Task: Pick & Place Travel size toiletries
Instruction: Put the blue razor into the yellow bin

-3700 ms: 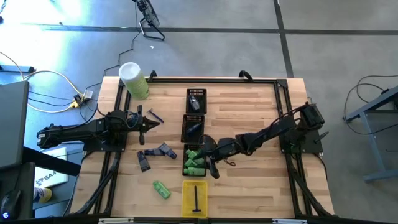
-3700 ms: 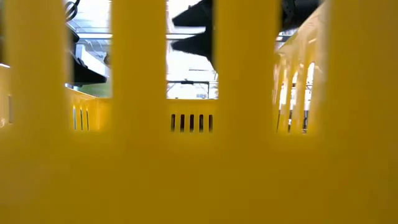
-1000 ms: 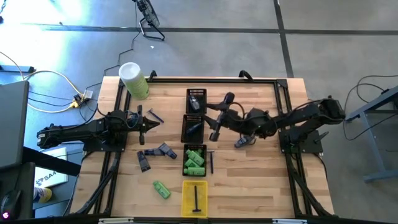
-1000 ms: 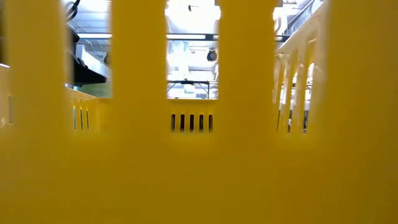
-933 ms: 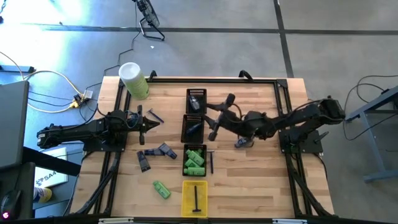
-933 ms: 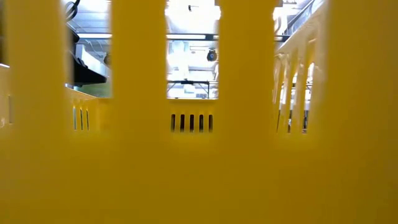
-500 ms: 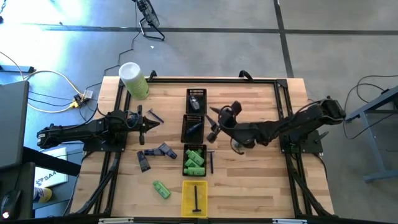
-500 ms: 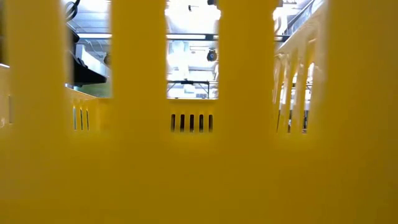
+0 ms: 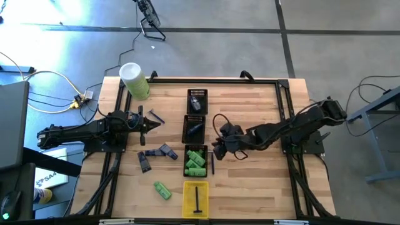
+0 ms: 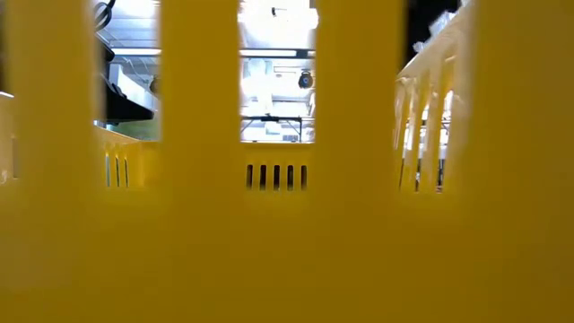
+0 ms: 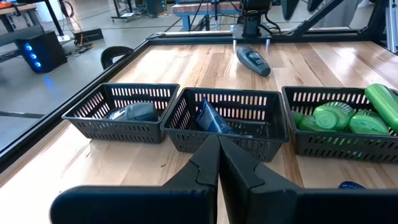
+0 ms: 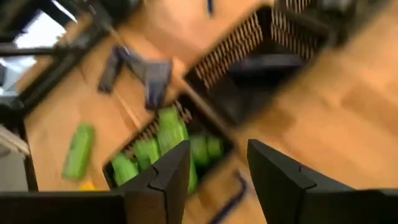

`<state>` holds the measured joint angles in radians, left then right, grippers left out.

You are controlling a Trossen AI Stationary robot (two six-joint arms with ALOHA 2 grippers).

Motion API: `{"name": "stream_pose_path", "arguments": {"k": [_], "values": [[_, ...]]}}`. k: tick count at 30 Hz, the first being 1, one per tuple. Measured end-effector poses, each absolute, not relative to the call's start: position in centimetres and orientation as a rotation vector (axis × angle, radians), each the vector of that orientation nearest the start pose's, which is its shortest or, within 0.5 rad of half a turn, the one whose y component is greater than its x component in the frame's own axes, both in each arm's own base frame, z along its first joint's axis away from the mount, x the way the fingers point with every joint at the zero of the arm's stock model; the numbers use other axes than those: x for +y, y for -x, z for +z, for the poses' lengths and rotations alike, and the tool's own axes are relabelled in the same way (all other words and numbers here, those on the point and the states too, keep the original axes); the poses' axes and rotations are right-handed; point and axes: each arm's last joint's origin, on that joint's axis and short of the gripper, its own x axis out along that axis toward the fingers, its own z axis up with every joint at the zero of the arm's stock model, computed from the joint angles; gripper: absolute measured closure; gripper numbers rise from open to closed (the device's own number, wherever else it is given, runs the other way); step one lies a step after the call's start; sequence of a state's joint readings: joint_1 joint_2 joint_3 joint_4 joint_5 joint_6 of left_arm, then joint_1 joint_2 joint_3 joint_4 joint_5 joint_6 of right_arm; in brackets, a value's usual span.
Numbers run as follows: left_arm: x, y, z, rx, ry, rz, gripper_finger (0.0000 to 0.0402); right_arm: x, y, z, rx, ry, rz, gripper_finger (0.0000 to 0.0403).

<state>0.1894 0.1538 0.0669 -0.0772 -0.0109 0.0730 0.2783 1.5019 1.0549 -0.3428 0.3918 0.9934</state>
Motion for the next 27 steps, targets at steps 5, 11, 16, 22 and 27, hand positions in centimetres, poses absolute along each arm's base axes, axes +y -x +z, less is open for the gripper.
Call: {"name": "stream_pose_path", "arguments": {"k": [5, 11, 16, 22, 27], "values": [[2.0, -10.2, 16.7, 0.171, -0.058, 0.194, 0.0396, 8.9, -30.2, 23.7, 0.698, -0.726, -0.469, 0.0251], [2.0, -10.2, 16.7, 0.171, -0.058, 0.194, 0.0396, 10.5, -30.6, 21.2, 0.776, -0.728, -0.49, 0.0251], [2.0, -10.2, 16.7, 0.171, -0.058, 0.194, 0.0396, 11.4, -31.3, 18.6, 0.851, -0.789, -0.527, 0.0251], [2.0, -10.2, 16.7, 0.171, -0.058, 0.194, 0.0396, 12.0, -32.4, 16.8, 0.833, -0.823, -0.52, 0.0251], [2.0, -10.2, 16.7, 0.171, -0.058, 0.194, 0.0396, 12.6, -33.5, 15.8, 0.807, -0.815, -0.445, 0.0251]]}}
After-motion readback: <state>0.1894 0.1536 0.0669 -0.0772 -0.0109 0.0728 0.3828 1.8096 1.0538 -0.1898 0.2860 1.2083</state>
